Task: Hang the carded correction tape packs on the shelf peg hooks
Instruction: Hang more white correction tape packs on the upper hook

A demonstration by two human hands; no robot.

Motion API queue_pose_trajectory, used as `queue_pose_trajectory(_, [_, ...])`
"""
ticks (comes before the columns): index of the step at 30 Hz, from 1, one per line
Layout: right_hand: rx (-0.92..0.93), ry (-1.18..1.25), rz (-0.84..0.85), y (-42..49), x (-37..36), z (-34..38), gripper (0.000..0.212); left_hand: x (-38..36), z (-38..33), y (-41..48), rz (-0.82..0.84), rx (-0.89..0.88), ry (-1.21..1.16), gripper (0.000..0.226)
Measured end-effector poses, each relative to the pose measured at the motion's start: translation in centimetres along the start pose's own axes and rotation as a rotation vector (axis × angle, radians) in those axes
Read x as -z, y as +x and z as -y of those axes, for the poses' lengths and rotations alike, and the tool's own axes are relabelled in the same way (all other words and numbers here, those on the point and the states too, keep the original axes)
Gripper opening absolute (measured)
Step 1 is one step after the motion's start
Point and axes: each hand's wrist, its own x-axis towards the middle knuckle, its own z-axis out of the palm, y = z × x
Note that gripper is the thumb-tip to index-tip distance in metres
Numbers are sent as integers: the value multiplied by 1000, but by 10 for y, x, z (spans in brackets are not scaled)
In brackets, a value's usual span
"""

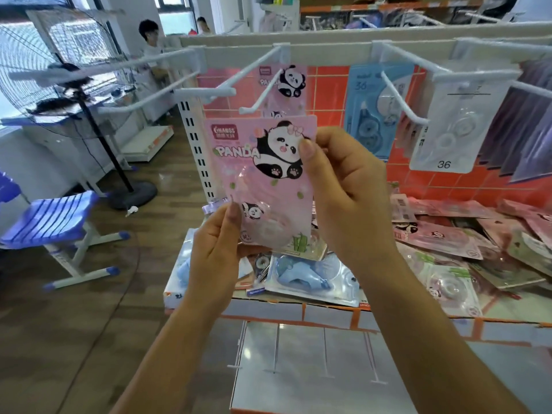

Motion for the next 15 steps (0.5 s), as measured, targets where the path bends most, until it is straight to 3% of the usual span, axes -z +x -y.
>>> queue_pose_trajectory(4, [34, 6, -4, 4, -14, 5, 10, 10, -3, 4, -59, -80, 99, 34])
queue_pose_trajectory(15, [3, -9, -44, 15, -30, 4, 12, 18, -8, 8, -121, -158, 215, 44])
